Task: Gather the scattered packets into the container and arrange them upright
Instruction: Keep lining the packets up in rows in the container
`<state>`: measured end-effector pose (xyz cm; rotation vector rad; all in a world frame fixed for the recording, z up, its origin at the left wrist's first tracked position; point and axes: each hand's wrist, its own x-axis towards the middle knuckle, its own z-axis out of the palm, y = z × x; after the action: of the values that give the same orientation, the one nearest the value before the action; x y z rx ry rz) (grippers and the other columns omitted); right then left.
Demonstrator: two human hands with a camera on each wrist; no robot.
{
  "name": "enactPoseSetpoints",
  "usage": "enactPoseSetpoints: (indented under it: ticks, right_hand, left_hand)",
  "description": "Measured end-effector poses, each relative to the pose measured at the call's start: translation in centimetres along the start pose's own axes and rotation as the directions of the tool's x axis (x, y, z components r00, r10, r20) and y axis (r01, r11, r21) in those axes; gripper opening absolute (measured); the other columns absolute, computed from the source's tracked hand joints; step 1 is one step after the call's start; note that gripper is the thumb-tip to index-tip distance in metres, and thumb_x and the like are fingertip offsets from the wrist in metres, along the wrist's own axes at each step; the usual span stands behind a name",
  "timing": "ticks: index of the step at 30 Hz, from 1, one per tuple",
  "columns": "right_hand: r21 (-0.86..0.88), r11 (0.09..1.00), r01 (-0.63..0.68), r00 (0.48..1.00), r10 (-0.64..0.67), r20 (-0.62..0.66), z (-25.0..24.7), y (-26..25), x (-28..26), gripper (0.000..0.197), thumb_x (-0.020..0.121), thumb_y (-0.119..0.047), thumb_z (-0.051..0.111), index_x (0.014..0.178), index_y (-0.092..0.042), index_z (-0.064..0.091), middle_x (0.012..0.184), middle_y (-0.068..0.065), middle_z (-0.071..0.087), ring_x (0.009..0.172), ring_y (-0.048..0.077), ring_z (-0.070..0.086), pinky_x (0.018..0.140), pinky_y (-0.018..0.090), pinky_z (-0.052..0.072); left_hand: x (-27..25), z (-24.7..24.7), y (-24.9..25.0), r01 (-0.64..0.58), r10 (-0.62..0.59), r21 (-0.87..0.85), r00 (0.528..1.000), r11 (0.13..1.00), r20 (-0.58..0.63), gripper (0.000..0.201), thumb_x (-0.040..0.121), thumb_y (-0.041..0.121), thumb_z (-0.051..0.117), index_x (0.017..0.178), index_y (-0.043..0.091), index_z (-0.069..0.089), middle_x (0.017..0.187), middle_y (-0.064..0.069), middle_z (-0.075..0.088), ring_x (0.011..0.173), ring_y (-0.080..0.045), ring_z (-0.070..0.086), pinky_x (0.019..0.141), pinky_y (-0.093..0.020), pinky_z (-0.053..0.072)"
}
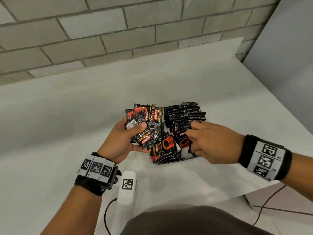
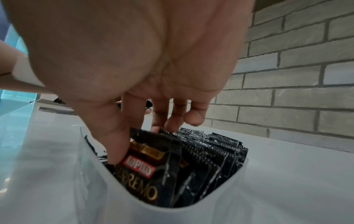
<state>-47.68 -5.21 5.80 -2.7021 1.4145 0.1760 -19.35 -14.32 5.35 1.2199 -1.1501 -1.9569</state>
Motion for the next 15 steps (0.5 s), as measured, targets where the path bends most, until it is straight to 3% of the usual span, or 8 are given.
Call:
enactPoseSetpoints:
  ticks: [5,7,9,15]
  right_hand:
    - [0.05,0.998,-0.024,0.999,0.022,0.038,-0.16,0.3,-0.13,0.017,0.085,-0.033,0.06,0.098,-0.038,0.068,0.109,-0.015,0.05,0.099,0.012,0.041,0.082,0.029,0.046]
    - [0.006,1.0,-0.01,0.999,0.009,0.046,0.15,0.22,-0.26,0.022,0.09,-0.035,0.051,0.102,-0.038,0.068,0.109,-0.018,0.054,0.099,0.013,0.043,0.081,0.032,0.046]
    - [-0.069,0.998,-0.002,0.998,0.006,0.055,0.43,0.15,-0.42,0.029,0.093,-0.032,0.04,0.09,-0.034,0.069,0.099,-0.018,0.056,0.097,0.015,0.044,0.079,0.034,0.044]
    - [-0.183,0.983,0.019,0.997,-0.006,0.073,0.19,-0.54,-0.2,0.026,0.084,-0.023,0.047,0.068,-0.027,0.066,0.084,-0.011,0.053,0.09,0.02,0.042,0.074,0.036,0.034]
  left_hand:
    - [-0.17,-0.14,0.08,-0.003,0.003,-0.006,1.0,1.0,-0.008,0.037,0.096,0.013,0.065,0.132,0.015,0.06,0.123,-0.011,0.073,0.096,-0.031,0.076,0.065,-0.051,0.061]
    - [-0.17,-0.16,0.11,-0.001,0.001,-0.006,1.0,1.0,-0.009,0.037,0.096,0.013,0.065,0.133,0.015,0.06,0.124,-0.011,0.072,0.097,-0.032,0.075,0.065,-0.051,0.061]
    - [-0.15,-0.13,0.1,0.003,-0.003,-0.008,1.0,1.0,-0.009,0.038,0.096,0.013,0.065,0.133,0.015,0.059,0.125,-0.011,0.072,0.097,-0.031,0.075,0.065,-0.05,0.061]
    - [-0.17,0.16,0.06,0.006,-0.006,-0.008,1.0,1.0,-0.007,0.039,0.096,0.013,0.066,0.134,0.015,0.059,0.126,-0.012,0.072,0.099,-0.033,0.075,0.065,-0.051,0.061]
